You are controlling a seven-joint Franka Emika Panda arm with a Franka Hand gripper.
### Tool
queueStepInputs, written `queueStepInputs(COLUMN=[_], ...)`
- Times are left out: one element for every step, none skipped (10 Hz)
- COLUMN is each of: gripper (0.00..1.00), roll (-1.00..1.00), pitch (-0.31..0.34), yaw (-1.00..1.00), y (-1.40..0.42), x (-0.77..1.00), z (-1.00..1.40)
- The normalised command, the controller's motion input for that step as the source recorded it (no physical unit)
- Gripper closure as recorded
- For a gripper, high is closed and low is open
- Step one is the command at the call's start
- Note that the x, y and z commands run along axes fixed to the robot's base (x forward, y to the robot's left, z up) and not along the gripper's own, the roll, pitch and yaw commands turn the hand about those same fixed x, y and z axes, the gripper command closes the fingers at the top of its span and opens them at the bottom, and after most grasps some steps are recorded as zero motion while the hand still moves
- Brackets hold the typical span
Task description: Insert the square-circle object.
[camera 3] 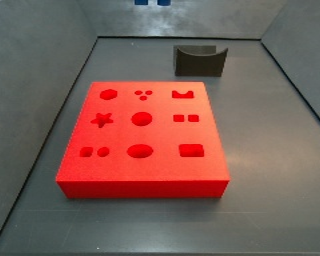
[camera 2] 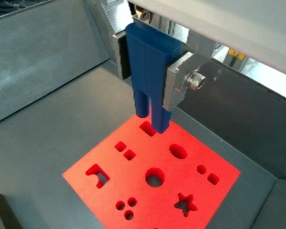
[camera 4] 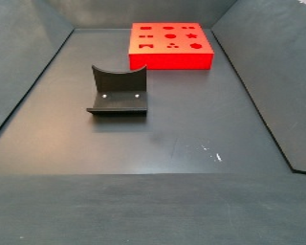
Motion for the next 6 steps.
queueStepInputs(gripper=[1.00,1.00,1.00,1.00,1.00,1.00], roll=[-0.12,-0.13,-0.13,-0.13,-0.14,-0.13], pitch=[-0.010,-0.011,-0.017,-0.016,-0.017,-0.011], yaw=[0.00,0.00,0.00,0.00,0.00,0.00], y=[-0.03,-0.02,-0.02,-0.03,-0.02,-0.03], x=[0.00,0.00,0.00,0.00,0.00,0.00], z=[-0.18,-0.18,-0.18,-0.19,-0.19,-0.19])
